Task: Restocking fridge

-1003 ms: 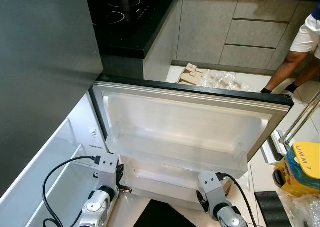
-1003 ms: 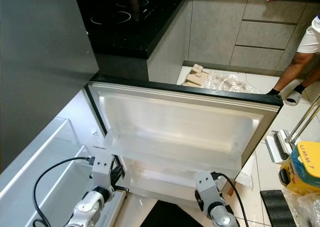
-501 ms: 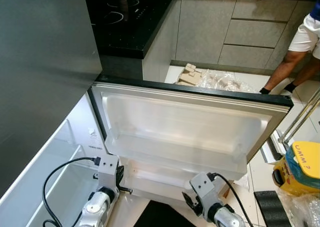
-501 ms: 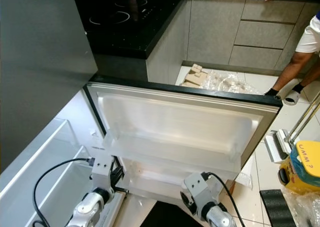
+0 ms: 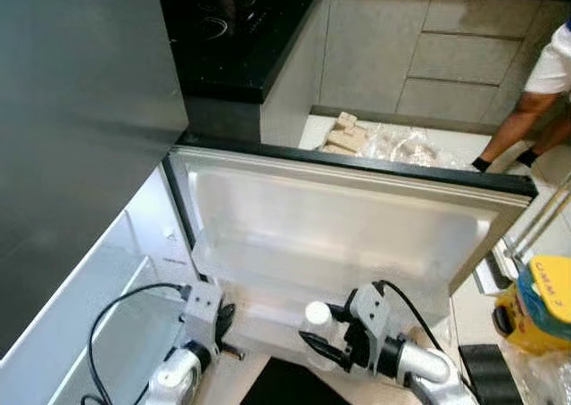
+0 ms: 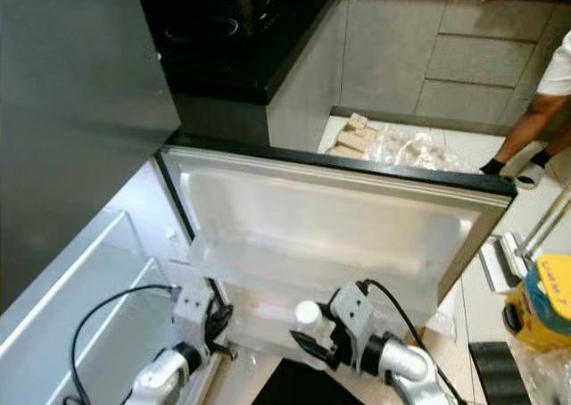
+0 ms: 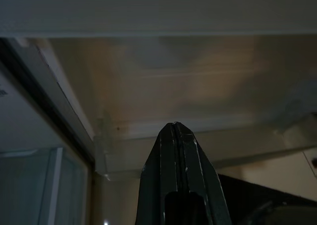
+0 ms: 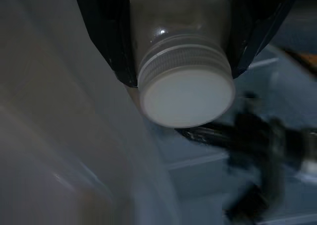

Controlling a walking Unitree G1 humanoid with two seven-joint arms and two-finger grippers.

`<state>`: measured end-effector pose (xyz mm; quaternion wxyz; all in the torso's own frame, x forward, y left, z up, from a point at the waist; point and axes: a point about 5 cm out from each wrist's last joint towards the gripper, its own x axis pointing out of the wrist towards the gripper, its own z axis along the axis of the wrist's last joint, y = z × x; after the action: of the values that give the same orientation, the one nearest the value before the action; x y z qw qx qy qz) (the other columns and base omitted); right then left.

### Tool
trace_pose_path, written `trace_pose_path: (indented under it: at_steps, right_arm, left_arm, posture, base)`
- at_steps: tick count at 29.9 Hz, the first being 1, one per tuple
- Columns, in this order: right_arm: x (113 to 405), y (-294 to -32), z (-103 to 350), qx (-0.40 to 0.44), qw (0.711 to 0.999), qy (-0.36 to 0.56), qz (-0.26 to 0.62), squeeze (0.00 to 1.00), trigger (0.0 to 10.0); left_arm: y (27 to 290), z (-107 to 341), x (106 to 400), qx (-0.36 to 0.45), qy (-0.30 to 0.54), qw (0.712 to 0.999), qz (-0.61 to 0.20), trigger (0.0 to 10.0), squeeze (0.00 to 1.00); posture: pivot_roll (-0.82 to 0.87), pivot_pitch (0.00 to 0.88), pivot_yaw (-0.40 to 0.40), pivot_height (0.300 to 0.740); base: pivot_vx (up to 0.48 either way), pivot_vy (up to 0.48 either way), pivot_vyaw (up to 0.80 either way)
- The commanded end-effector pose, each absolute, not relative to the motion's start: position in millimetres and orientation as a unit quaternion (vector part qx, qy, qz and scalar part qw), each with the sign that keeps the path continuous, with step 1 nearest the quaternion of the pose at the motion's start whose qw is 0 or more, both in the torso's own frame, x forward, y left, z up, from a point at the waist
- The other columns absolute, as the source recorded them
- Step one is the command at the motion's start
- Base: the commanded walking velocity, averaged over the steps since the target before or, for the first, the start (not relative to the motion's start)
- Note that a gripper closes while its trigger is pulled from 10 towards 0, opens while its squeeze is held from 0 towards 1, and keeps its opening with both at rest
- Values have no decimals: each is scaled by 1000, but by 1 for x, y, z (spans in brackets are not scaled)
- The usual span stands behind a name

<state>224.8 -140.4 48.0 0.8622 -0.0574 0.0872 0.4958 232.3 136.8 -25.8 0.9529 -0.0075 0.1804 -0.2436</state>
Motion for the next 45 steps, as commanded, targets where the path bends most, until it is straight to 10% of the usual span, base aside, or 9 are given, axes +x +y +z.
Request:
trace_pose_path:
  at_steps: [1,11,24,45]
  right_arm:
    - [221,-136,53,-45,850,89,518,0,10000]
    - [211,-127,82,-5,804,100,586,0,10000]
    - [247,-137,160,19,836,-16,548,0,10000]
    - [260,-165,137,-124,895,12,429,0,10000]
  left_arm:
    - [143,-27,228,7,183,948,-259,10000,0]
    - [151,-24,223,9,171,946,-276,10000,0]
    - [146,17,209,-13,90,904,-417,10000,0]
    - [124,56,222,-57,51,882,-466,10000,0]
  posture:
    - [-130,75,33,740]
    - [-123,76,29,740]
    - [-132,79,29,740]
    - [-148,65,43,740]
  base:
    - [0,0,0]
    - [0,0,0]
    - [0,0,0]
    - [0,0,0]
